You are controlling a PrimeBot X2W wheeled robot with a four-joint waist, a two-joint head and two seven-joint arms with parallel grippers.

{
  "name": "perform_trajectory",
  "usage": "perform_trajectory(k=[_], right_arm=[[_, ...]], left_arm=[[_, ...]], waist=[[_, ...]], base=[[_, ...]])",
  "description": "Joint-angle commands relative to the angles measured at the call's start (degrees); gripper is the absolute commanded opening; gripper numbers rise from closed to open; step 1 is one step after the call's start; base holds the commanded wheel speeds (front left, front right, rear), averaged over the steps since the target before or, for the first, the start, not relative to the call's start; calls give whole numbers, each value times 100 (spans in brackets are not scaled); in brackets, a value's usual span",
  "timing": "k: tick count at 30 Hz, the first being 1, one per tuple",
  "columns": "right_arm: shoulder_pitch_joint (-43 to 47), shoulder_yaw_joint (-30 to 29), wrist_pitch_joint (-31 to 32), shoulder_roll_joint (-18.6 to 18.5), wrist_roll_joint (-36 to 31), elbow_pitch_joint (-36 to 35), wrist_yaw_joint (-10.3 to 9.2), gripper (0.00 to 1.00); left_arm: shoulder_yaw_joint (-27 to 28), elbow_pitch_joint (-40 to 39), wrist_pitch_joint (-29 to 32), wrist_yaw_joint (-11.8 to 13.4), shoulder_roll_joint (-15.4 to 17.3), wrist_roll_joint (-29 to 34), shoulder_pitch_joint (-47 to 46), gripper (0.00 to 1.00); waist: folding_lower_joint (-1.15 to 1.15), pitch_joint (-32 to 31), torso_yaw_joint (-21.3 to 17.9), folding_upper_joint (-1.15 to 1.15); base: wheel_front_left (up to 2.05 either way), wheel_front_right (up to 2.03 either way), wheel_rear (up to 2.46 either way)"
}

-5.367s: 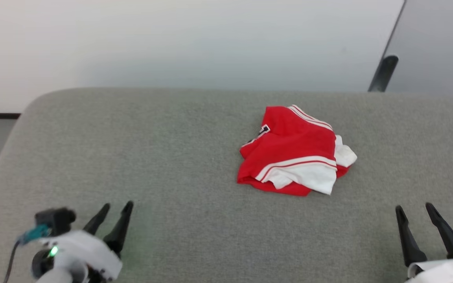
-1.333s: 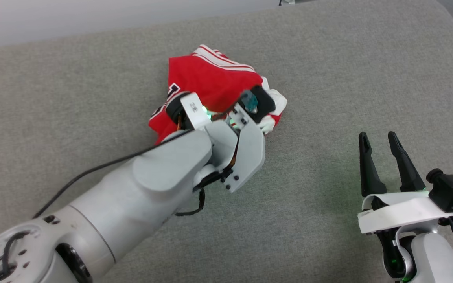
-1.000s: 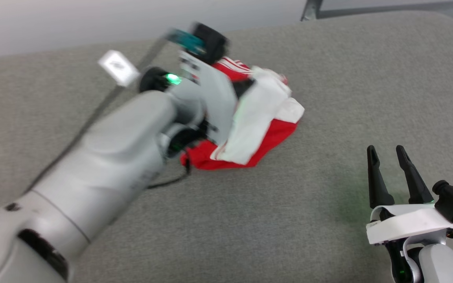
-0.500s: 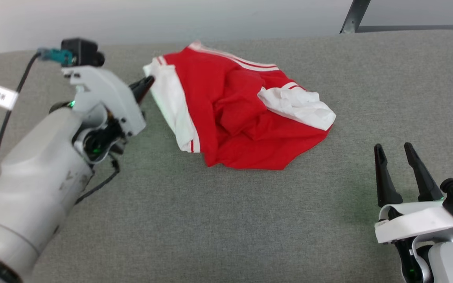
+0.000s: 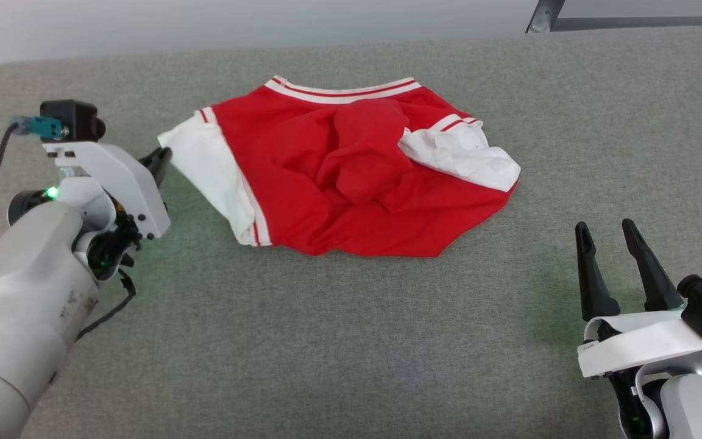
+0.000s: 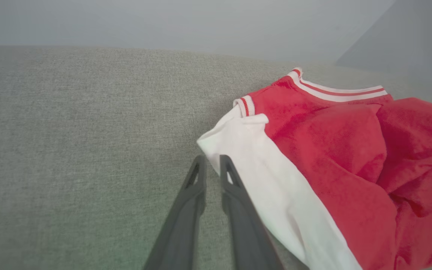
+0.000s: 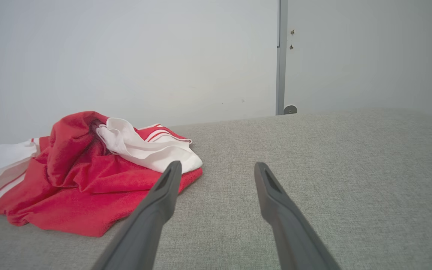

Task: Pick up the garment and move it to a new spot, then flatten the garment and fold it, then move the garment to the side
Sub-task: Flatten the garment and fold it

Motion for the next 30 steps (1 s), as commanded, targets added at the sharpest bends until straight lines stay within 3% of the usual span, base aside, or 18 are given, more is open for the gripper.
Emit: perform_trajectory(k=[1,12,20,25,30], right_arm=[[-39,2,-31,7,-50,19,2,100],[166,78,-30,-69,-50,126,2,100],[384,80,-31,-203,-36,193,2,100],[600,19,-29,-311,-32,224,2,100],[746,20,156,-486,-29,199,2,100]], left_arm=[[-42,85,-43,10,-29,44,-25,100],[-261,18,-348,10,25,71,165,100],[-331,-309,-1301,10,171,164,608,100],[-123,-551,-1542,10,207,310,1158,100],[897,-1279,-1542,299,197,1070,1885,100]], waist=[[0,-45,20,0],[0,-512,144,0],[0,-1011,283,0],[0,-1276,533,0],[0,-1380,892,0]], base=[[0,0,0],[0,0,0],[0,0,0],[0,0,0],[0,0,0]])
